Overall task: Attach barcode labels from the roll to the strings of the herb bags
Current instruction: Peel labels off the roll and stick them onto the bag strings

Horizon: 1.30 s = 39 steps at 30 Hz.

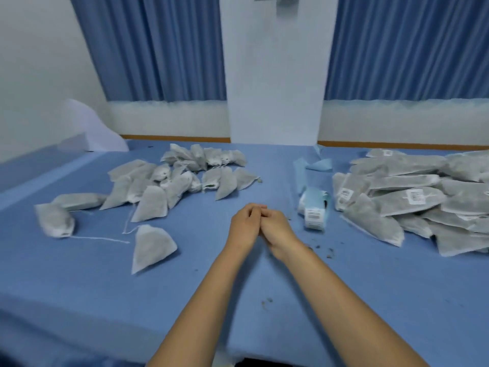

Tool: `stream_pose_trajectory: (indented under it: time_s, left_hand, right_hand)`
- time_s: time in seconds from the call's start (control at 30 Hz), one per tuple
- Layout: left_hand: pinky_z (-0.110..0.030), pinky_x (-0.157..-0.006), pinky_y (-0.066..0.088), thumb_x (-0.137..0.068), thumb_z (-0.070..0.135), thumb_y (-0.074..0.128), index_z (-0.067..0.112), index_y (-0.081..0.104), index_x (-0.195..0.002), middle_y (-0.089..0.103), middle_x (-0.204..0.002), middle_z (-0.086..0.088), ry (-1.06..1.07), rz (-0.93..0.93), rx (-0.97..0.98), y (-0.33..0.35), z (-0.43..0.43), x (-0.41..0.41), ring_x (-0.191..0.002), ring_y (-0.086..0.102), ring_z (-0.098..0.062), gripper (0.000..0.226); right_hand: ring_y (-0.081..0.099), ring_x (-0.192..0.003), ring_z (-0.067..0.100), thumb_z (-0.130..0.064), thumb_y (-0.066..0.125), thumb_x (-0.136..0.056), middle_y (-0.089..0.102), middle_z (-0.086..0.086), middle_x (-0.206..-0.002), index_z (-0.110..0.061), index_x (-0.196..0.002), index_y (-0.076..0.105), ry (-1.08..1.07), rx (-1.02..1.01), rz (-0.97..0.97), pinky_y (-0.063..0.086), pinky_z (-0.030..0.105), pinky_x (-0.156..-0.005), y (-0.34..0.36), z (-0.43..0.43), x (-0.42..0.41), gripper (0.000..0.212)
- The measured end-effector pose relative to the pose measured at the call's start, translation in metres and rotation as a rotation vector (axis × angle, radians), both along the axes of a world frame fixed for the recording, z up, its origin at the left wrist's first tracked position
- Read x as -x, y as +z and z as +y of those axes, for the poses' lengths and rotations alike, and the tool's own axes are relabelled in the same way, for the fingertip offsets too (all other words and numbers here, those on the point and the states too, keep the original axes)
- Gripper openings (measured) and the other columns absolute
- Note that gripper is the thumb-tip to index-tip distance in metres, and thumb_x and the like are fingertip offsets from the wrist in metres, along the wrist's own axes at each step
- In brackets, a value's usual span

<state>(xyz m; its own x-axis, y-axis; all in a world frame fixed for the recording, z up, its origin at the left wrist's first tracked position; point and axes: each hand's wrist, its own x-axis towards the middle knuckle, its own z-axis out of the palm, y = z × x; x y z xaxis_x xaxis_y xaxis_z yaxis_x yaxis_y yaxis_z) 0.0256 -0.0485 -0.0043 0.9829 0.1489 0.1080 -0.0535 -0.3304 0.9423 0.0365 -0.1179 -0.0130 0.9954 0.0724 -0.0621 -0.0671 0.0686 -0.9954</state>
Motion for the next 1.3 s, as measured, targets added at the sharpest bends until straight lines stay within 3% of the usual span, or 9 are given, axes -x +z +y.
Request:
stream_pose_trajectory:
  time_s: [0.13, 0.2, 0.3, 0.5, 0.63, 0.8, 0.97, 1.07, 1.3]
  left_hand:
    - [-0.039, -0.105, 0.032, -0.087, 0.009, 0.055, 0.007, 0.062, -0.119, 0.056, -0.126, -0.017, 0.557, -0.191, -0.599, -0.019, 0.071, 0.012, -0.122, 0.049, -0.035, 0.033]
    - [-0.052, -0.112, 0.021, -0.087, 0.024, 0.058, 0.010, 0.045, -0.137, 0.037, -0.144, -0.021, 0.765, 0.097, -0.783, -0.027, 0.104, 0.018, -0.135, 0.032, -0.041, 0.053]
    - [-0.044, -0.108, 0.029, -0.093, 0.033, 0.054, 0.014, 0.026, -0.147, 0.031, -0.147, -0.022, 0.705, 0.403, -0.743, -0.043, 0.135, 0.024, -0.129, 0.038, -0.038, 0.064]
    - [-0.040, -0.103, 0.040, -0.081, 0.005, 0.058, 0.013, 0.030, -0.149, 0.056, -0.129, -0.009, 0.250, -0.103, -0.255, -0.052, 0.118, 0.023, -0.120, 0.050, -0.030, 0.073]
    - [-0.020, -0.101, 0.021, -0.070, -0.008, 0.045, 0.023, 0.041, -0.139, 0.056, -0.111, 0.004, 0.173, -0.176, -0.394, -0.047, 0.097, 0.013, -0.114, 0.043, -0.021, 0.075]
    - [-0.031, -0.114, 0.004, -0.073, -0.002, 0.048, 0.019, 0.059, -0.094, 0.060, -0.087, 0.005, 0.184, -0.211, -0.814, -0.033, 0.051, -0.007, -0.097, 0.056, -0.019, 0.032]
    - [-0.034, -0.121, 0.004, -0.075, 0.008, 0.054, 0.017, 0.060, -0.113, 0.066, -0.104, 0.006, -0.037, -0.428, -0.579, -0.034, -0.016, -0.018, -0.105, 0.057, -0.013, 0.039]
    - [-0.021, -0.091, 0.042, -0.080, 0.020, 0.048, 0.019, 0.061, -0.099, 0.065, -0.087, 0.008, -0.152, -0.439, -0.226, -0.034, -0.053, -0.021, -0.082, 0.058, -0.009, 0.023]
    - [-0.012, -0.068, 0.040, -0.091, 0.019, 0.067, 0.024, 0.061, -0.083, 0.060, -0.076, 0.020, -0.189, -0.521, -0.193, -0.042, -0.059, -0.040, -0.075, 0.057, 0.000, 0.011]
  right_hand:
    - [0.058, -0.066, 0.019, 0.009, 0.050, -0.088, 0.060, 0.013, -0.073, -0.003, -0.070, 0.062, 0.147, -0.056, 0.043, 0.050, 0.020, -0.062, -0.011, 0.055, 0.002, 0.025]
    - [0.060, -0.065, 0.018, 0.008, 0.050, -0.090, 0.059, 0.009, -0.076, -0.004, -0.070, 0.059, 0.191, -0.057, 0.093, 0.053, 0.022, -0.070, -0.016, 0.076, 0.004, 0.025]
    - [0.060, -0.068, 0.019, 0.004, 0.050, -0.092, 0.056, 0.011, -0.083, -0.004, -0.074, 0.056, 0.256, -0.034, 0.154, 0.055, 0.030, -0.082, -0.024, 0.099, 0.004, 0.021]
    - [0.064, -0.086, 0.026, -0.015, 0.054, -0.096, 0.068, 0.019, -0.102, 0.003, -0.107, 0.062, 0.193, -0.117, 0.157, 0.052, 0.031, -0.078, -0.021, 0.096, -0.002, 0.023]
    - [0.061, -0.083, 0.020, -0.009, 0.061, -0.090, 0.069, 0.015, -0.096, -0.007, -0.090, 0.068, 0.000, -0.050, -0.013, 0.050, 0.031, -0.079, -0.007, 0.050, -0.014, 0.007]
    - [0.054, -0.059, 0.009, 0.003, 0.063, -0.086, 0.064, 0.006, -0.073, -0.006, -0.081, 0.070, -0.080, -0.064, -0.110, 0.048, 0.015, -0.062, 0.002, -0.017, -0.014, 0.013]
    - [0.064, -0.060, 0.009, 0.008, 0.065, -0.082, 0.069, 0.006, -0.069, -0.003, -0.081, 0.070, -0.096, -0.080, -0.136, 0.052, 0.016, -0.064, -0.002, -0.071, -0.009, 0.012]
    - [0.068, -0.071, 0.016, 0.009, 0.064, -0.082, 0.071, 0.010, -0.075, -0.004, -0.080, 0.070, -0.076, -0.120, -0.175, 0.053, 0.019, -0.070, 0.001, -0.098, -0.008, 0.015]
    - [0.064, -0.061, 0.010, 0.013, 0.068, -0.075, 0.071, -0.002, -0.069, -0.010, -0.069, 0.071, -0.244, 0.065, -0.401, 0.051, 0.015, -0.065, 0.006, -0.145, -0.018, 0.024]
